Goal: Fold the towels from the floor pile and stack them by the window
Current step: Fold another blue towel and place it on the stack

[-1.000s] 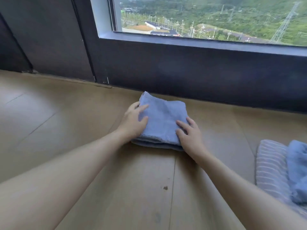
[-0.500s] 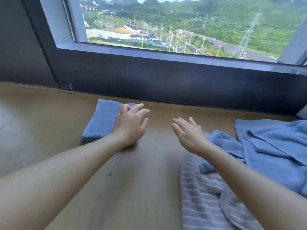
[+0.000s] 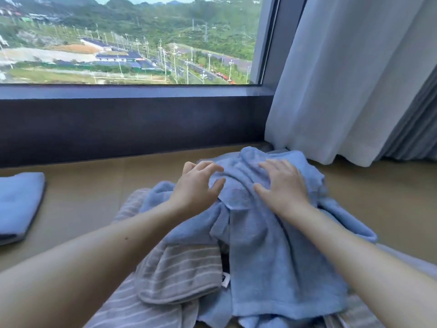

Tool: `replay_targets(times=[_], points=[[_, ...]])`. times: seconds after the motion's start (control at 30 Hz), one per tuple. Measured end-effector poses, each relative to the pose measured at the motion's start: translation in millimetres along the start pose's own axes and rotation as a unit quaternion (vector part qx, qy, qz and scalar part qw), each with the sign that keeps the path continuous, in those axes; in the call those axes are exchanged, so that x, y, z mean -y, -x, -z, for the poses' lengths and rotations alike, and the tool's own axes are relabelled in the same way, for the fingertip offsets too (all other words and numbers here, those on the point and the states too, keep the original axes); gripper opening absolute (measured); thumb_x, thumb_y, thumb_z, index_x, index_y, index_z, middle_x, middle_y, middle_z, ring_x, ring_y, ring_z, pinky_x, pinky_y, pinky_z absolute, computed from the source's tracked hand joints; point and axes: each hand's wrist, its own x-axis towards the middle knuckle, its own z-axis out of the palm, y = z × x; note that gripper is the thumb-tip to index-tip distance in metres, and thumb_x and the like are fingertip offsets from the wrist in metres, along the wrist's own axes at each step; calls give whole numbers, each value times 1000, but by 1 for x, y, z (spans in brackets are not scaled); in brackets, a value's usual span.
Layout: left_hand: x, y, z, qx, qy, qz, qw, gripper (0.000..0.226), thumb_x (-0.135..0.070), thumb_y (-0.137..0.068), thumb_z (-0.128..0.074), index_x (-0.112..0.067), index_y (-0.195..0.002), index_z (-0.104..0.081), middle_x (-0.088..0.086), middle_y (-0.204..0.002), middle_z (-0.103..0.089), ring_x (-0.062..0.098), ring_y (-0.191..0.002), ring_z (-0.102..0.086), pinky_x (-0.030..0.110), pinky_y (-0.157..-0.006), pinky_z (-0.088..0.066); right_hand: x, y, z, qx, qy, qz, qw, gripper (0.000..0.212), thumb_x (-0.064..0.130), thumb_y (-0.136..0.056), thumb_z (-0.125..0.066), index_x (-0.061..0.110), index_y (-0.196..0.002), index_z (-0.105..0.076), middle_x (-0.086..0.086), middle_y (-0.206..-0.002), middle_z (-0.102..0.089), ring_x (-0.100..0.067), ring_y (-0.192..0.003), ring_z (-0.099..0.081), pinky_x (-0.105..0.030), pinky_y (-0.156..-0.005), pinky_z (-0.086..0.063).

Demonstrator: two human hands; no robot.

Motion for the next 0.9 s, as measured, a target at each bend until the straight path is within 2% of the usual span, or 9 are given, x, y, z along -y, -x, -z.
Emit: replay_targets(times=[0.1,0.2,0.3,0.37,0.47,0.63,0.73,0.83,0.9], points=[[-21,-14,-9,23,17,40,999,37,-36,-95,-46,-24,-131,-49,-11,-140,-43,21,-123,-31,23,-96,-25,-26,1,7,3,-22,-65,998,60,46,-87,-49,23,-141,-37,2,-147,-36,-24,-138,-26,-35,-114,-18],[-34,-22,-15,69,33,103,992,46,-37,-92,-52,-19,-134,-44,-3,-144,-36,26,-125,-40,32,-108,-28,-41,7,14,32,-50,-105,993,60,44,-89,-52,20,-141,-35,0,-149,-32,-24,-138,-26,-31,-111,-19],[-44,-26,-28,82,91,191,974,44,-25,-87,-59,-18,-128,-45,3,-137,-34,30,-122,-42,33,-101,-38,-48,20,18,52,-74,-98,991,55,37,-91,-54,19,-140,-37,1,-151,-25,-24,-137,-24,-22,-104,-16],[-46,-28,-30,72,102,283,951,37,-21,-89,-55,-13,-124,-49,3,-126,-39,27,-120,-39,28,-89,-37,-48,27,18,63,-82,-93,990,54,34,-91,-54,20,-141,-36,2,-153,-20,-26,-137,-20,-21,-105,-14],[-43,-30,-30,104,124,339,927,38,-19,-90,-57,-1,-124,-52,13,-118,-53,25,-115,-49,34,-95,-43,-44,34,19,65,-92,-91,990,55,30,-91,-56,21,-141,-36,3,-154,-18,-25,-137,-18,-21,-107,-14],[-41,-22,-23,41,269,386,882,64,-12,-77,-73,-11,-133,-41,16,-133,-40,27,-106,-49,40,-96,-47,-30,38,16,77,-70,-105,989,53,35,-90,-54,25,-140,-38,5,-155,-15,-26,-142,-4,-28,-114,-7],[-46,-19,-5,34,406,411,815,49,-2,-76,-73,-3,-119,-48,14,-98,-54,29,-95,-58,37,-83,-53,-7,44,21,98,-32,-81,991,51,50,-89,-50,32,-136,-42,9,-154,-19,-24,-143,2,-37,-115,-3],[-56,-15,31,45,458,390,797,14,4,-78,-68,-2,-86,-58,8,-66,-55,19,-61,-59,28,-61,-53,32,48,34,94,-96,-38,990,56,64,-82,-50,30,-126,-52,11,-140,-45,-18,-134,-27,-38,-110,-26],[-63,-11,60,34,483,365,795,14,4,-80,-64,-5,-71,-58,2,-43,-54,11,-38,-55,18,-44,-47,63,49,43,80,-135,-21,987,54,70,-77,-50,28,-109,-60,9,-119,-58,-18,-118,-46,-40,-97,-40]])
